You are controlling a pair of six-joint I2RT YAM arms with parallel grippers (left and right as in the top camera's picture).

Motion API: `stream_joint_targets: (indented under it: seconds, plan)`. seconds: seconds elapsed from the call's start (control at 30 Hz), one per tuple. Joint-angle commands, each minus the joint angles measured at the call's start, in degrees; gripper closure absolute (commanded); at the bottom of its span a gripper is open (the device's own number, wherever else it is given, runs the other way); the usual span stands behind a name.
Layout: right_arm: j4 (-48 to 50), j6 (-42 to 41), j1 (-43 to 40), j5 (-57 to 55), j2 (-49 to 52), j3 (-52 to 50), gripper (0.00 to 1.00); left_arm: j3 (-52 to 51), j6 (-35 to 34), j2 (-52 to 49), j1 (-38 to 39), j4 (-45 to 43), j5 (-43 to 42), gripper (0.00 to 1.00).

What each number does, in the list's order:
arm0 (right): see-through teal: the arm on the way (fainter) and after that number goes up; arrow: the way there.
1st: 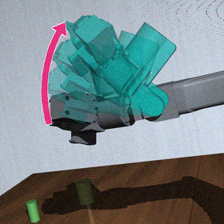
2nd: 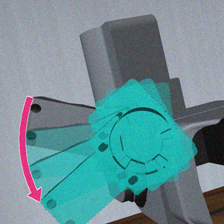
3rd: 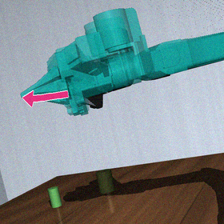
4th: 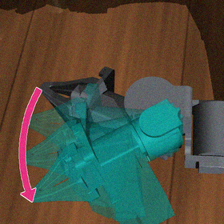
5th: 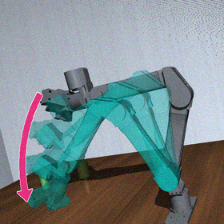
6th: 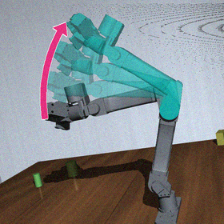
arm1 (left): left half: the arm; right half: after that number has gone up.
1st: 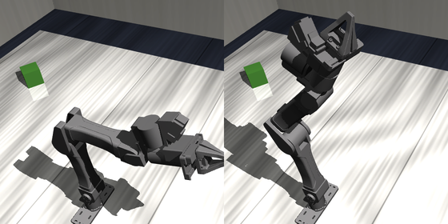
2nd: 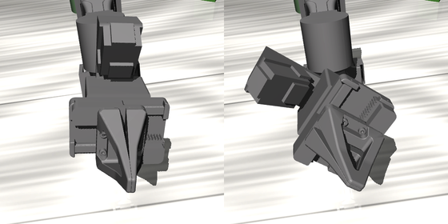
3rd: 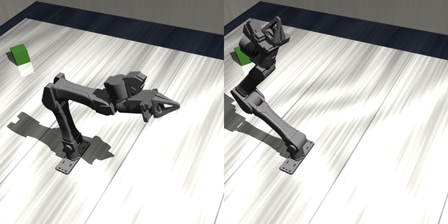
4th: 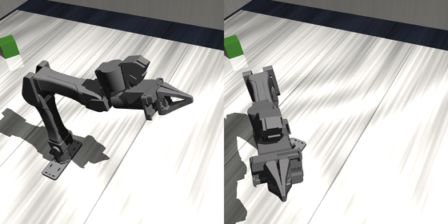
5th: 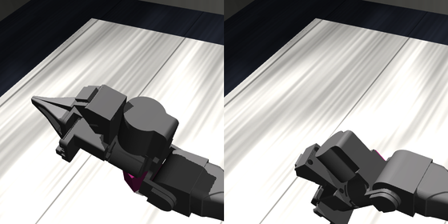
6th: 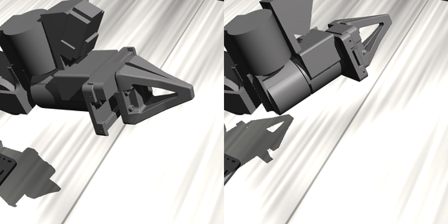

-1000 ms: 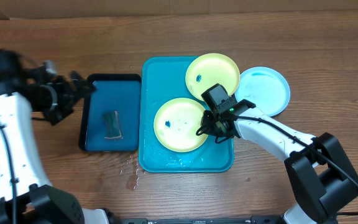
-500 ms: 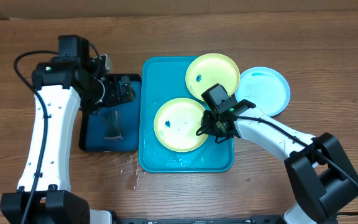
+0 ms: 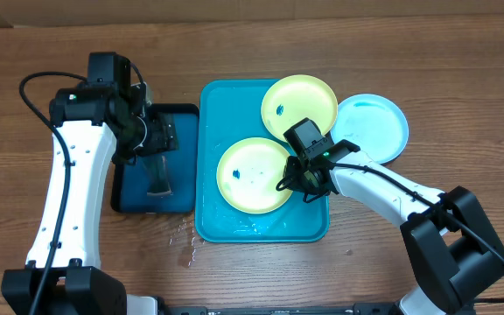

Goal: Clean dirty plates on tray and stack at the side
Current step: 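Reach the left gripper into the black tray and grasp the sponge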

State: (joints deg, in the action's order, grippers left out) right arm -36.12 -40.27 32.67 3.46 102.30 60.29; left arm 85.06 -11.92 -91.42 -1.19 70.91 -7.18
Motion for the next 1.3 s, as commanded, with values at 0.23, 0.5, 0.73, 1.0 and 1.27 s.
stream_joint_targets:
  seconds: [0.23,0.5,0.73,1.0,1.27]
  plan:
    - [0.02,-0.35,-0.15,0.48,0.26,-0.28,0.96,-7.37,-1.53,-0.17,0.15,-4.63,1.42,0.19]
    - [0.04,-0.48,-0.15,0.42,0.26,-0.28,0.87,-9.16,-2.29,-0.17,0.15,-6.62,1.44,0.20]
    - [0.00,-0.48,-0.15,0.24,0.28,-0.28,0.94,-11.74,-2.29,-0.17,0.15,-8.92,1.92,0.26]
    - [-0.02,-0.46,-0.15,0.07,0.28,-0.28,0.94,-15.93,-2.49,-0.20,0.15,-12.02,3.37,0.45]
    - [-0.07,-0.46,-0.15,0.07,0.28,-0.28,0.94,-18.23,-3.91,-0.20,0.15,-15.50,6.60,0.45]
